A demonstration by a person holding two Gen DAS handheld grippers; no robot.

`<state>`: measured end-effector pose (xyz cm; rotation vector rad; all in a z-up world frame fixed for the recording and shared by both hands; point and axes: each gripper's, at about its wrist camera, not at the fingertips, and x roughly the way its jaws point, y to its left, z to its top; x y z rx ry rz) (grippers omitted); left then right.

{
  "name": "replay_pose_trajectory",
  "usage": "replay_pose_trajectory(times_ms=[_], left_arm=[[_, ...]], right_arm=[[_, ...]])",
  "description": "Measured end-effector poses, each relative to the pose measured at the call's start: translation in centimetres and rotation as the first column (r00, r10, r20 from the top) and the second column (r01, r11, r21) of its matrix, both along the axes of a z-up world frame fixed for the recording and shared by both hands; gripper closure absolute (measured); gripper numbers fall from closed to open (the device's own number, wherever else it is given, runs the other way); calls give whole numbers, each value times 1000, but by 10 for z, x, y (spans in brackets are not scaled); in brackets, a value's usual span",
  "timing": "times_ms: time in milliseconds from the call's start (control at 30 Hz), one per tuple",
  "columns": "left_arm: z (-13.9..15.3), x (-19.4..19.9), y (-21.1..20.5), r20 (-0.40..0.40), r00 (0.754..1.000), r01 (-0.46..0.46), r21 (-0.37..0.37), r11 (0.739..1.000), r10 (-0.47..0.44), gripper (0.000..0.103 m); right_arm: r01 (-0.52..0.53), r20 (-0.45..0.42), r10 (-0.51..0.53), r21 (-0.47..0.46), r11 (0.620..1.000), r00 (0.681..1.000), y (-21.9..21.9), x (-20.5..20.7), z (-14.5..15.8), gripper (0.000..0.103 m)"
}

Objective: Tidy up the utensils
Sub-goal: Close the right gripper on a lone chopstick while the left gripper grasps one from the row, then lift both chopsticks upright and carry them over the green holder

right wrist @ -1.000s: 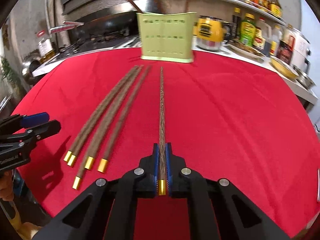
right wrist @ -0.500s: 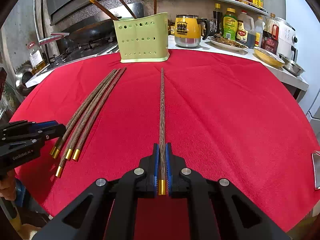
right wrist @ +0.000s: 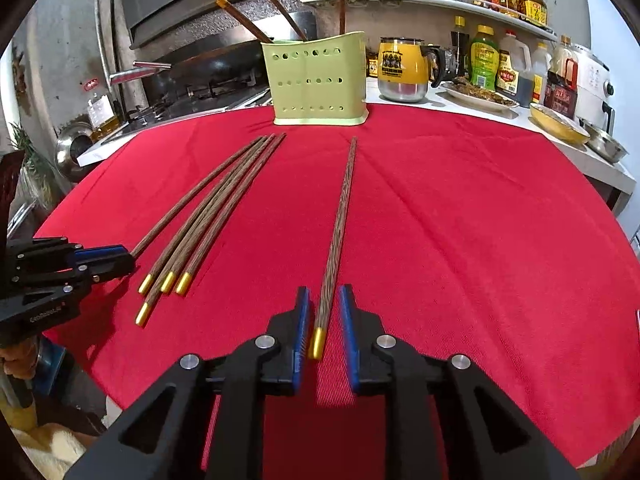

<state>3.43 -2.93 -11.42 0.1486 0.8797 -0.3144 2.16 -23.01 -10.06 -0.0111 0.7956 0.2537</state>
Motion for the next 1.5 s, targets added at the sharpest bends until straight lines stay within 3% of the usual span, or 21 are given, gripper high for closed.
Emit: replay_pose_trajectory(times_ms=[133,500,633,700,800,967,1233,1500], left_arm=[[0,-3,-2,3,1000,-15,-2,1000,15,87],[-1,-3,-18,29,998,-58,84,995,55,87],[-1,-2,-17,29,997,-68,78,995,66,87],[-1,-3,-17,33,997,-69,78,995,67,87],[-1,-1,-15,50,996,-80,70,994,77,95],[3,2,-6,57,994,-92,2,996,92,96],[55,-6,15,209,969,-121,-68,990,133,96],[140,-16,33,408,900,-96,-161,982,155,96]], right_arm=[[3,15,-3,1,1000,1000,0,-7,-1,85],[10,39,-9,-17,1000,999,4,-14,-2,83],[23,41,-22,-31,999,999,6,-13,-2,86],[36,43,-35,-30,999,998,6,-12,-2,93],[54,55,-52,-41,998,997,8,-10,-3,96],[76,62,-74,-19,997,995,5,-10,4,96],[65,150,-71,49,997,986,-8,-16,54,96],[21,288,-57,124,992,956,-11,-16,130,96]])
